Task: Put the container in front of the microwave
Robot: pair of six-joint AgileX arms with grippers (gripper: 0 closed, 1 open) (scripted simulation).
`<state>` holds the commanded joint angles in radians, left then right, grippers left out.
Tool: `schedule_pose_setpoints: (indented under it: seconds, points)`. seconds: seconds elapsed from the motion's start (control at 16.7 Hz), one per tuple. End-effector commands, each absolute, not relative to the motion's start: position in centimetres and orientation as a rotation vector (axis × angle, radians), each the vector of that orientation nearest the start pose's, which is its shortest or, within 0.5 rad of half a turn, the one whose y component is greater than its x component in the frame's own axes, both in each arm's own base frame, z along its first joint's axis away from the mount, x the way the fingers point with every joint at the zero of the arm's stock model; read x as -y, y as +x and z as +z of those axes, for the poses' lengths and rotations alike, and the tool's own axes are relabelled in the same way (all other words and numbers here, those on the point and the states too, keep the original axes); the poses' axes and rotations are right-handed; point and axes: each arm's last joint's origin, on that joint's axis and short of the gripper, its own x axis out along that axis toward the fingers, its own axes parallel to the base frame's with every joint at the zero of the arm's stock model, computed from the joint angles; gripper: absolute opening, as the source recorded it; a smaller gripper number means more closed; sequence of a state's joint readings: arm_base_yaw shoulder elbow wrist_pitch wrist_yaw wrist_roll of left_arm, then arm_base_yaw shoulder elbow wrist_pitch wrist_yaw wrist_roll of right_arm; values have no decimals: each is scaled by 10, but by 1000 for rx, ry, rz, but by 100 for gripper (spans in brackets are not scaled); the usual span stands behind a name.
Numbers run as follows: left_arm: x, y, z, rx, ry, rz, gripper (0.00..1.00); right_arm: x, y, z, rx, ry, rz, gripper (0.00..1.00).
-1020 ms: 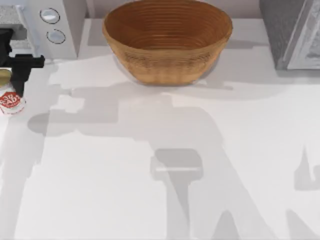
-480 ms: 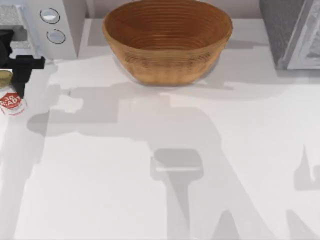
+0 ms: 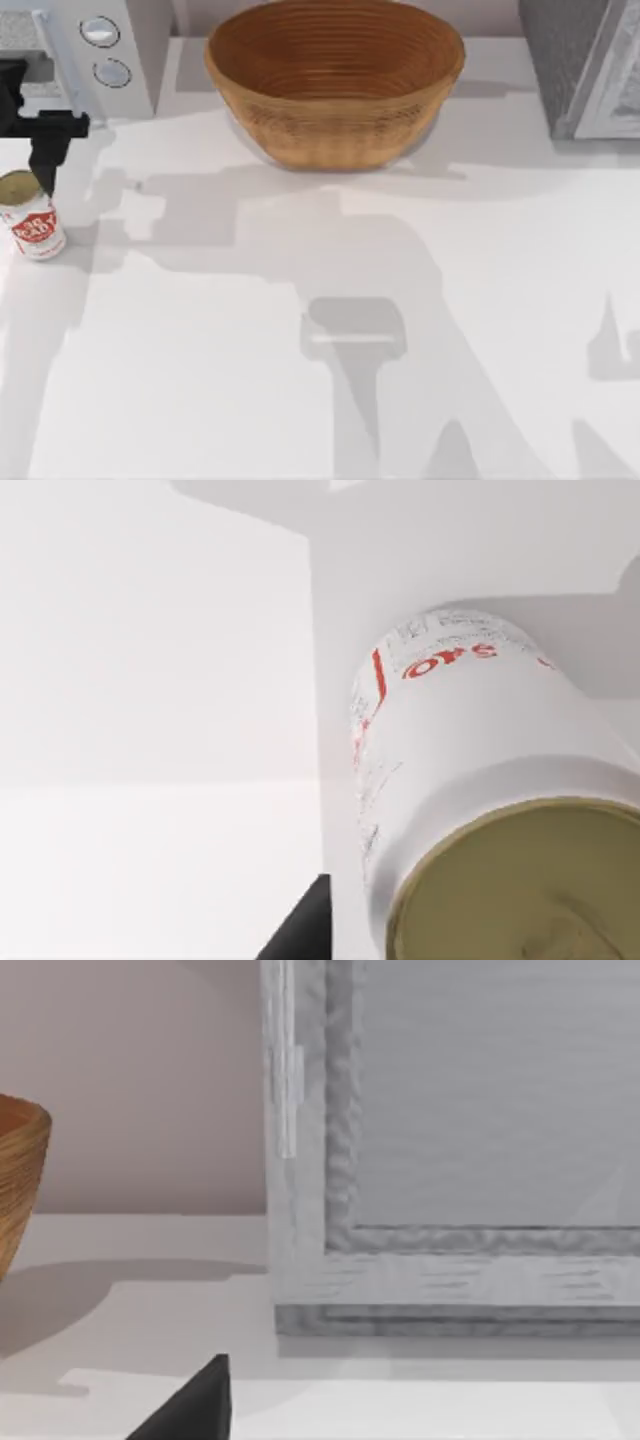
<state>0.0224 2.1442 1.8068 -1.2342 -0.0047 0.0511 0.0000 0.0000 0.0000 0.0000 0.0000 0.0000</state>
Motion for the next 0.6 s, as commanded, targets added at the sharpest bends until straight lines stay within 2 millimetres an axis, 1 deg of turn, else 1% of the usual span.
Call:
schedule_pose_setpoints:
  seconds: [0.06, 0.12, 0.6]
  points:
    - [-14, 420, 198, -1572, 21, -10, 98, 1, 106, 160, 0, 0, 0, 100]
    - [-14, 420, 198, -1572, 21, -10, 100, 1, 106, 160, 0, 0, 0, 100]
    - [-14, 420, 198, -1572, 22, -11, 100, 1, 106, 160, 0, 0, 0, 100]
